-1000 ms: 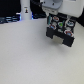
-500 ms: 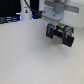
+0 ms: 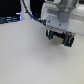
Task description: Open the kcup holder, insert the kcup into the holder, and close the kcup holder
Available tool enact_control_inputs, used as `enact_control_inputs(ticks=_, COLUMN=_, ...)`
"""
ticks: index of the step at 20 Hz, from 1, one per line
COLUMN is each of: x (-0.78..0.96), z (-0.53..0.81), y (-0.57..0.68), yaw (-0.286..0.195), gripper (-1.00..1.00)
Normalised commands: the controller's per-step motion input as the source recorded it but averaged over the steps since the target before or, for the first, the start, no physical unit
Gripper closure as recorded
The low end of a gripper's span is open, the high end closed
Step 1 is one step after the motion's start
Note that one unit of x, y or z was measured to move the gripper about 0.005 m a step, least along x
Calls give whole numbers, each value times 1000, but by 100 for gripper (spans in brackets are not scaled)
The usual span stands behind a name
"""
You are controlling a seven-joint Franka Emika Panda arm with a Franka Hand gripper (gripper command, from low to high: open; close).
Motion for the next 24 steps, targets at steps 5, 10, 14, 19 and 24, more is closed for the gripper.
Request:
enact_control_inputs(ticks=5, x=-83, z=-180, y=130, yaw=241, gripper=-100)
enact_control_inputs(ticks=10, x=-181, z=5, y=380, yaw=139, gripper=-100)
enact_control_inputs(ticks=14, x=-119, z=70, y=575, yaw=107, gripper=-100)
enact_control_inputs(ticks=19, x=-357, z=47, y=571, yaw=94, gripper=-100)
enact_control_inputs(ticks=24, x=-582, z=17, y=438, yaw=116, gripper=-100)
